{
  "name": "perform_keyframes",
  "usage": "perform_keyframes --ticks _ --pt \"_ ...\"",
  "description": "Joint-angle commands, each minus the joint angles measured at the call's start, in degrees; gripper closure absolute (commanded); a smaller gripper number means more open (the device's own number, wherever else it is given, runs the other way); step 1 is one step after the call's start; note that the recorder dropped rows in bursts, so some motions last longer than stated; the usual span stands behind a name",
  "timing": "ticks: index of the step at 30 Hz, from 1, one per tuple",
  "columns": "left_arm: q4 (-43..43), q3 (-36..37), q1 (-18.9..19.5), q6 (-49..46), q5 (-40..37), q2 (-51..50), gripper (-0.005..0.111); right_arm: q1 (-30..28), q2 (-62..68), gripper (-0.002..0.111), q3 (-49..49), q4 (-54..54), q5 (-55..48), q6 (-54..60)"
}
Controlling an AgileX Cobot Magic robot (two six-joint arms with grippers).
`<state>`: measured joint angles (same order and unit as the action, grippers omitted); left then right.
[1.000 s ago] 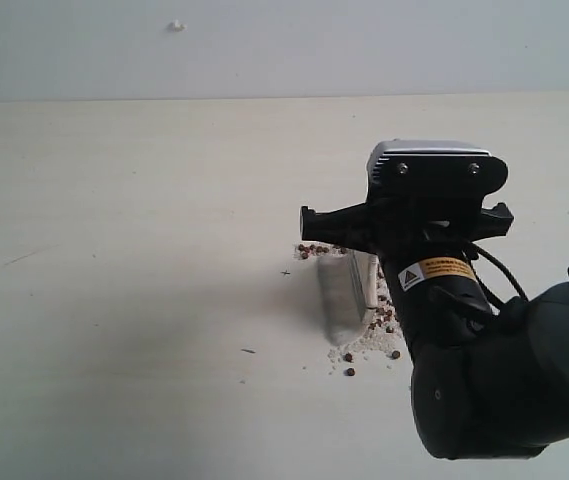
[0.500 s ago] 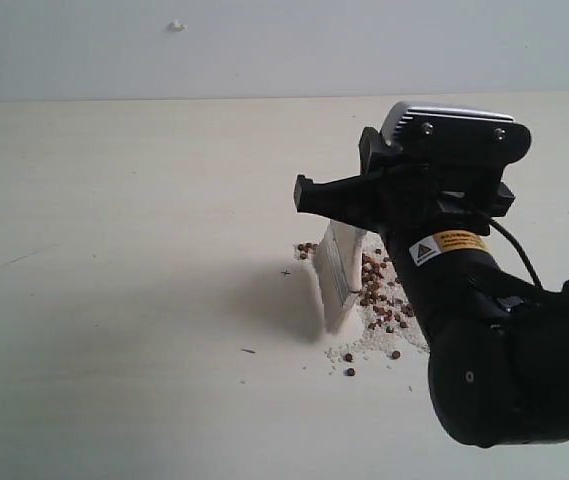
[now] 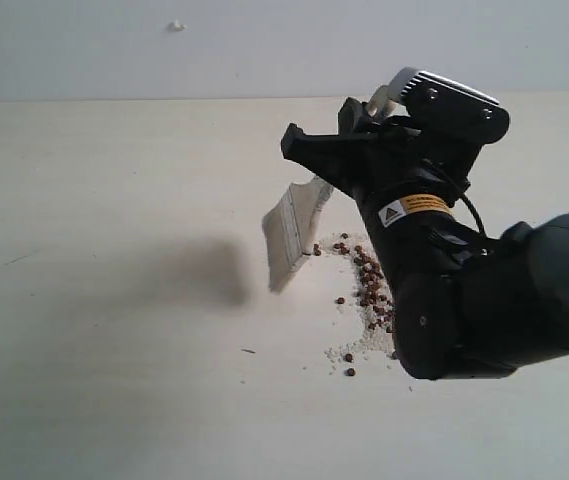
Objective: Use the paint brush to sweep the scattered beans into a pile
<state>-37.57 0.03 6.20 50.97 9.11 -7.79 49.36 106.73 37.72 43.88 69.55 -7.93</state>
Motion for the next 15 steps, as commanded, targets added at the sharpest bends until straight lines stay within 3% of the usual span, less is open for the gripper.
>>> perform_keyframes --ticks 1,8,15 --pt "0.3 0.0 0.1 -0.1 0.0 0.3 0.107 -2.2 4.1 0.108 4.6 -0.9 0.4 1.2" --pt "0.3 0.0 0.1 -0.1 0.0 0.3 0.107 -6.7 5.5 0.108 5.3 2.9 -2.2 14.8" --pt "0.3 0.0 0.1 -0.1 0.0 0.3 0.107 -8.4 5.5 0.108 5.3 4.2 -3.2 20.4"
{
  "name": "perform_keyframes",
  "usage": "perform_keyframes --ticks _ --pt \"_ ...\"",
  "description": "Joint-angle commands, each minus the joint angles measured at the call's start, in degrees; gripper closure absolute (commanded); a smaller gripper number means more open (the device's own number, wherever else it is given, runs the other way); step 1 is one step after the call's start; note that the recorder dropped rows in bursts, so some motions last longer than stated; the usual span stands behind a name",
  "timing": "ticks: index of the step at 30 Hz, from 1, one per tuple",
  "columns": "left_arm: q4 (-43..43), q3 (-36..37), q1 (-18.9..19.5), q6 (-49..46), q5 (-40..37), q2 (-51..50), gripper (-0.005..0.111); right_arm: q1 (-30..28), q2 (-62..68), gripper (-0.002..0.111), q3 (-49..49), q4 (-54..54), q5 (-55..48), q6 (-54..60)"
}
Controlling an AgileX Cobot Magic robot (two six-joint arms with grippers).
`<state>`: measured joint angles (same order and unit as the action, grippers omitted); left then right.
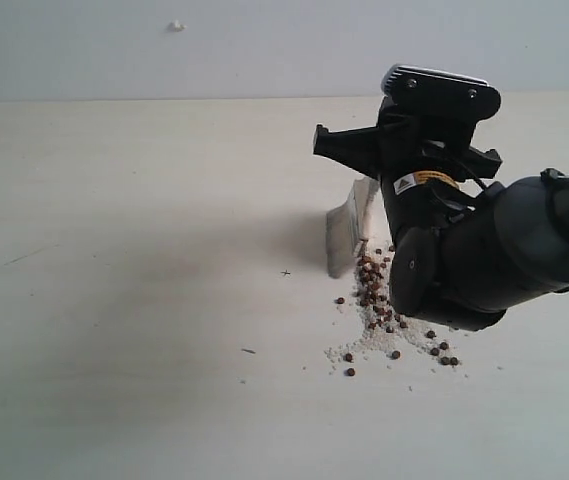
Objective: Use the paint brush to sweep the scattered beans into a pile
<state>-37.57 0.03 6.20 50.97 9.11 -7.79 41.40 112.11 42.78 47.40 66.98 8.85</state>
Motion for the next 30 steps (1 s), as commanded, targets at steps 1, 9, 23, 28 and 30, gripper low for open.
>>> perform_keyframes --ticks 1,9,23,28,30 --pt "0.3 0.0 0.1 -0.1 0.0 0.3 0.107 -0.4 0.1 0.108 0.3 0.7 -0.7 3.7" --pt "0.3 0.0 0.1 -0.1 0.0 0.3 0.107 -0.4 -0.9 0.108 0.3 0.8 -0.5 3.5" --pt "0.3 0.0 0.1 -0.1 0.0 0.3 0.107 -0.4 -15.4 0.108 -5.5 -7.1 -1.8 0.2" --pt "0.3 0.0 0.1 -0.1 0.0 0.3 0.107 -0.4 -21.7 0.108 -15.2 -5.5 3.0 5.3" --pt "0.3 0.0 0.1 -0.1 0.0 0.3 0.107 -0.6 -24.2 0.108 -17.8 -4.5 3.0 9.2"
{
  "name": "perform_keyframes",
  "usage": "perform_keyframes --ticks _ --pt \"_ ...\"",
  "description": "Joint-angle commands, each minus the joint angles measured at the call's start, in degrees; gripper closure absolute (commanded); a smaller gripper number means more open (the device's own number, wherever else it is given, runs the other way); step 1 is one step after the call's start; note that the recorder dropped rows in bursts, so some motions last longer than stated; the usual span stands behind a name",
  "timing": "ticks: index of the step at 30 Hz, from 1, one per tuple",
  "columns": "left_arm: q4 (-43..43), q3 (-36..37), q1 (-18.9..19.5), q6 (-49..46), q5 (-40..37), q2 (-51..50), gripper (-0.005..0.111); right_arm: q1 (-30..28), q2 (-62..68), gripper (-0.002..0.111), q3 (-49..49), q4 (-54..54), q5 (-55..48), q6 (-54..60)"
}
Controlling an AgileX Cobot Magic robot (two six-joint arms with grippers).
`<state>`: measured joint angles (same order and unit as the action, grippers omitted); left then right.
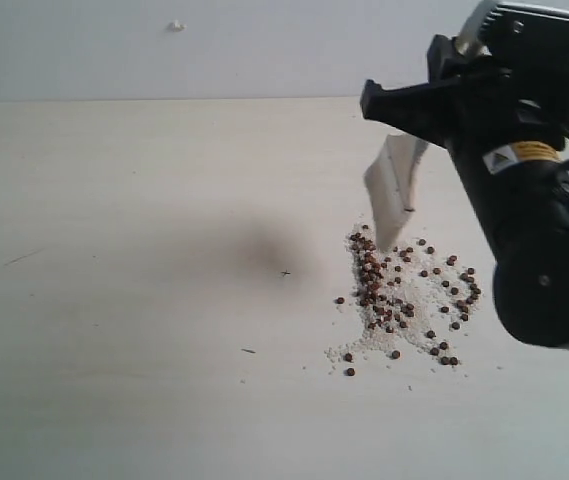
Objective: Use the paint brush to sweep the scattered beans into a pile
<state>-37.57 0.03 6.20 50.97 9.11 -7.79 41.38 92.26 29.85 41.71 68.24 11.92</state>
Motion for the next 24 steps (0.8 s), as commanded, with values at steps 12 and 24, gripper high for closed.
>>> perform_keyframes --ticks 12,24 --pt "0.3 0.0 0.1 -0.1 0.0 0.3 0.107 -0.5 -9.6 0.108 -11.8 4.4 1.7 20.6" --pt "0.3 0.0 0.1 -0.1 0.0 0.3 0.107 -8.0 -6.1 0.108 -11.8 0.0 1.7 24.9"
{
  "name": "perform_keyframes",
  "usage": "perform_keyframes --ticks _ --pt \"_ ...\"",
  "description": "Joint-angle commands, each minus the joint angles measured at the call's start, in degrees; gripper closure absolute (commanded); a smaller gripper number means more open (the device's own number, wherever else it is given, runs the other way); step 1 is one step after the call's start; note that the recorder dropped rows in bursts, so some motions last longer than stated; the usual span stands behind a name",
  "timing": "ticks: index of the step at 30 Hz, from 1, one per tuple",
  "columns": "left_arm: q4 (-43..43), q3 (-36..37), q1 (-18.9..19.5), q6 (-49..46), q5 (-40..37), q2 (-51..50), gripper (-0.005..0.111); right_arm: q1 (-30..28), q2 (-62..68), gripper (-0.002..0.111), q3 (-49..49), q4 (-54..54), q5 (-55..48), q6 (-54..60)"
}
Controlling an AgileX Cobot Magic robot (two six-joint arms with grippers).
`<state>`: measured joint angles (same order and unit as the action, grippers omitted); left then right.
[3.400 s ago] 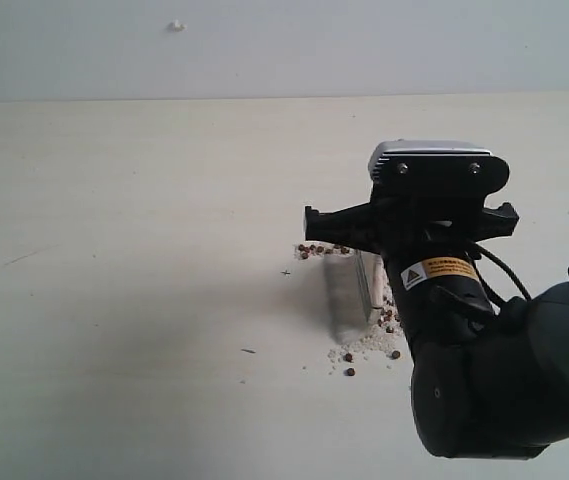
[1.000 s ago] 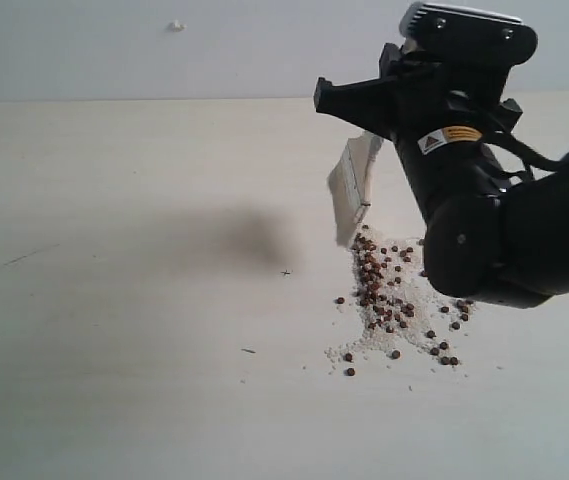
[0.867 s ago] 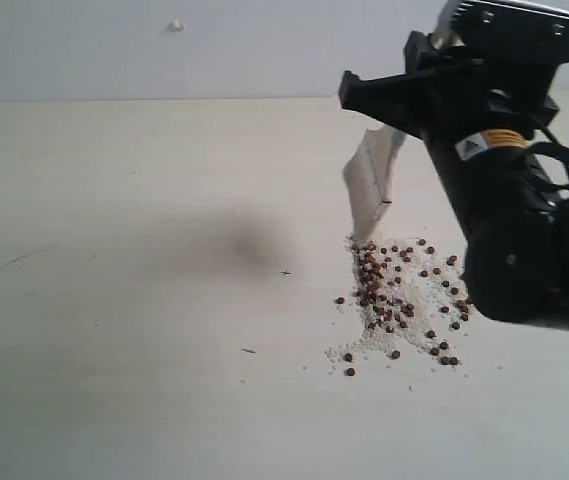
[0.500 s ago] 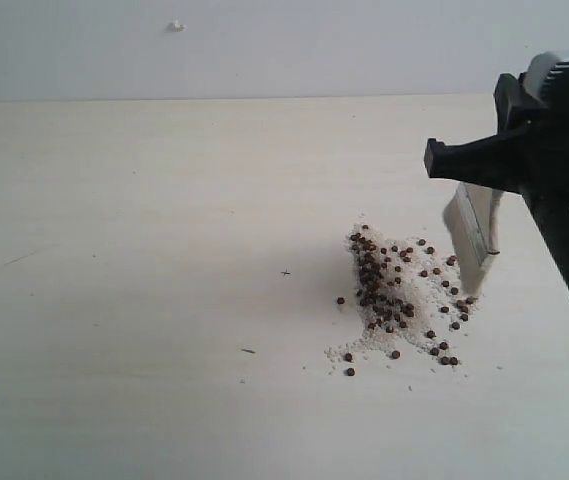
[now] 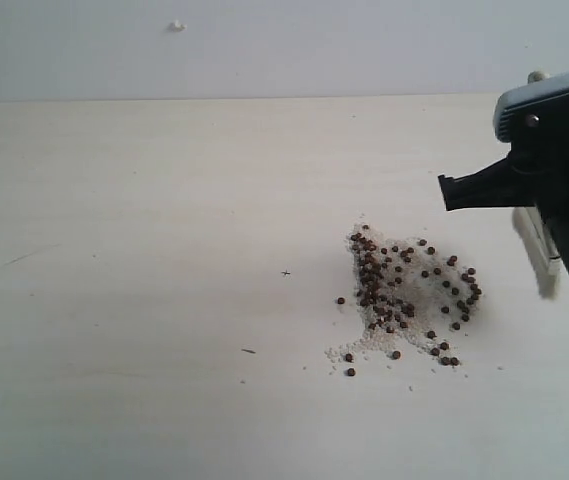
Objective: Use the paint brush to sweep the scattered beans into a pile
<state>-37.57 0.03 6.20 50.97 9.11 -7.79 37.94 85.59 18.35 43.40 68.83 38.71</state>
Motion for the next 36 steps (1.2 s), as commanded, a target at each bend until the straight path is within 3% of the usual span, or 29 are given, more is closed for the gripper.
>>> perform_keyframes --ticks 1,7,18,27,36 --pt "0.3 0.0 0.1 -0.1 0.0 0.3 0.107 -5.9 0.6 0.108 -0.7 -3.2 1.1 -3.9" --pt "0.3 0.0 0.1 -0.1 0.0 0.3 0.107 -11.9 1.6 0.108 -2.1 -12.7 1.1 -13.7" --pt "0.3 0.0 0.1 -0.1 0.0 0.3 0.107 -12.1 12.1 0.108 -1.6 -15.5 1.1 -22.0" --pt "0.3 0.0 0.1 -0.1 0.0 0.3 0.107 -11.9 18.5 0.108 1.5 -21.5 1.1 -38.7" --pt "0.3 0.0 0.1 -0.1 0.0 0.3 0.107 -11.9 19.2 0.108 2.0 -23.9 1.1 -48.6"
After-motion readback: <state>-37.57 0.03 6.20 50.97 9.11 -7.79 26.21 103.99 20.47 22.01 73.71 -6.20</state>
